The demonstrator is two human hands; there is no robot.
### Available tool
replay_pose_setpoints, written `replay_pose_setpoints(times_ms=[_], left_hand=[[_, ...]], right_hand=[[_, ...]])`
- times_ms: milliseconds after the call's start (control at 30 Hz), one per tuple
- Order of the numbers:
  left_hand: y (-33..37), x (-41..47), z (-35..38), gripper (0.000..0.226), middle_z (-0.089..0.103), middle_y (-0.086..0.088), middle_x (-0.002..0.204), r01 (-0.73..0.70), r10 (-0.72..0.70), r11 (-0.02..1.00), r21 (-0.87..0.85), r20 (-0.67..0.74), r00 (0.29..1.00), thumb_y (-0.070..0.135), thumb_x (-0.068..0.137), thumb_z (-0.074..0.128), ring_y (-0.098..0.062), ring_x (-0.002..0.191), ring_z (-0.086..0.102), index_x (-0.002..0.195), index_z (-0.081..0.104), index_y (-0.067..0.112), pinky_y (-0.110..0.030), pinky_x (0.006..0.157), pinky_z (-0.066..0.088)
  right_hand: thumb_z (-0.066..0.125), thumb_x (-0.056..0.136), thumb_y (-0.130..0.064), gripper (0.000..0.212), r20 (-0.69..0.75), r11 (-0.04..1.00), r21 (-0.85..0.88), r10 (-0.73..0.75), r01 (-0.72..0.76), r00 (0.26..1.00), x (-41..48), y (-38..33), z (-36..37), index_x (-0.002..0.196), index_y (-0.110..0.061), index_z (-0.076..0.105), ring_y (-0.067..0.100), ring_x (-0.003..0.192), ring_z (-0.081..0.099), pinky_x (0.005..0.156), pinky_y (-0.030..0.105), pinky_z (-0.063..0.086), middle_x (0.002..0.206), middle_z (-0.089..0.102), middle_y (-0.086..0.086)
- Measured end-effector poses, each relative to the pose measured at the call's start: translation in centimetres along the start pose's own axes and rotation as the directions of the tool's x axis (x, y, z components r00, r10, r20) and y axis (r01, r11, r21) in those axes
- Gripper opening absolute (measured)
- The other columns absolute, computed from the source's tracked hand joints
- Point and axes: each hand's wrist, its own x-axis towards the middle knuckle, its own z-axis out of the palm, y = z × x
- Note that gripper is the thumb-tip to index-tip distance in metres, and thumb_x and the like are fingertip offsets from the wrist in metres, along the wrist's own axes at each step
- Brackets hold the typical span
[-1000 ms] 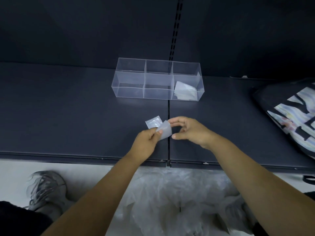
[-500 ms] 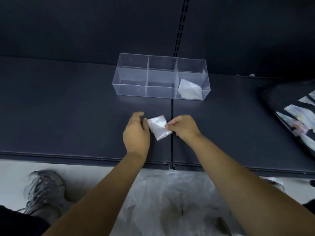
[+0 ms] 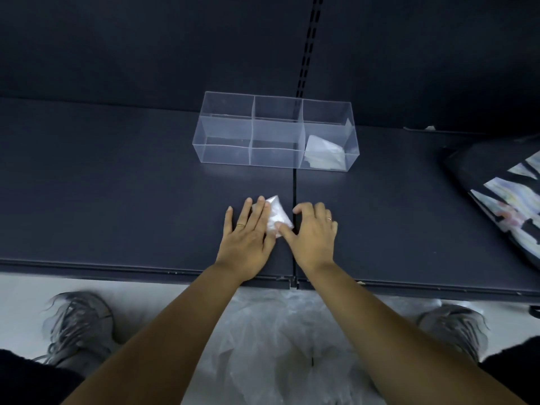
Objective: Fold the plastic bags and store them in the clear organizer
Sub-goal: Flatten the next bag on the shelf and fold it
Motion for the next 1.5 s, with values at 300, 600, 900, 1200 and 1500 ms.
replay_pose_setpoints(times_ms=[300,600,900,1200,1500], left_hand=[[0.7,0.1,0.1,0.071,-0.012,0.005,0.161,0.128,-0.129,0.992,-0.011,-0.062,0.99,0.057,0.095,0.011,-0.013,0.146,-0.017,0.152,-0.008,0.021,-0.046,0.115,-0.017],[0.9,-0.2,0.3,0.09,-0.014,-0.001,0.16,0.146,-0.142,0.987,0.063,-0.077,0.987,0.073,0.083,-0.001,-0.015,0.145,-0.02,0.151,-0.013,0.015,-0.048,0.116,-0.014],[0.9,-0.6,0.5,0.092,-0.02,-0.002,0.155,0.113,-0.104,0.989,0.101,-0.09,0.991,0.075,0.079,-0.016,-0.018,0.144,-0.021,0.147,-0.016,0.013,-0.049,0.115,-0.016],[1.1,-0.7,0.3,0.089,0.004,-0.005,0.159,0.116,-0.107,0.99,0.075,-0.11,0.988,0.073,0.088,0.0,-0.022,0.148,0.0,0.151,0.007,0.01,-0.052,0.119,0.004],[1.2,-0.6,0.0,0.085,0.027,-0.009,0.155,0.102,-0.087,0.989,0.106,-0.141,0.986,0.068,0.089,0.02,-0.026,0.144,0.021,0.147,0.029,0.005,-0.052,0.114,0.014]], right_hand=[[0.057,0.093,-0.029,0.011,-0.077,0.994,0.062,0.097,-0.093,0.992,-0.2,0.4,0.1,0.102,-0.023,0.059,0.02,0.106,0.047,0.087,0.033,0.029,0.107,0.054,-0.001],[0.065,0.085,-0.025,0.008,0.07,0.94,0.209,0.262,-0.27,0.963,0.9,-2.2,-1.1,0.085,-0.019,0.059,0.019,0.098,0.058,0.083,0.031,0.041,0.097,0.061,-0.002],[0.068,0.078,0.002,0.022,0.137,0.831,0.506,0.19,-0.233,0.972,4.2,-2.0,-5.2,0.096,-0.012,0.063,0.016,0.077,0.061,0.07,0.022,0.049,0.082,0.065,0.003],[0.074,0.077,-0.001,0.023,0.084,0.908,0.379,0.159,-0.179,0.984,17.0,1.7,-11.8,0.093,-0.01,0.061,0.016,0.077,0.059,0.066,0.021,0.05,0.086,0.064,0.006],[0.066,0.08,-0.003,0.035,-0.117,0.951,-0.309,-0.034,-0.003,0.993,17.6,2.0,-8.5,0.112,-0.006,0.051,0.031,0.091,0.06,0.074,0.033,0.042,0.108,0.059,0.013]])
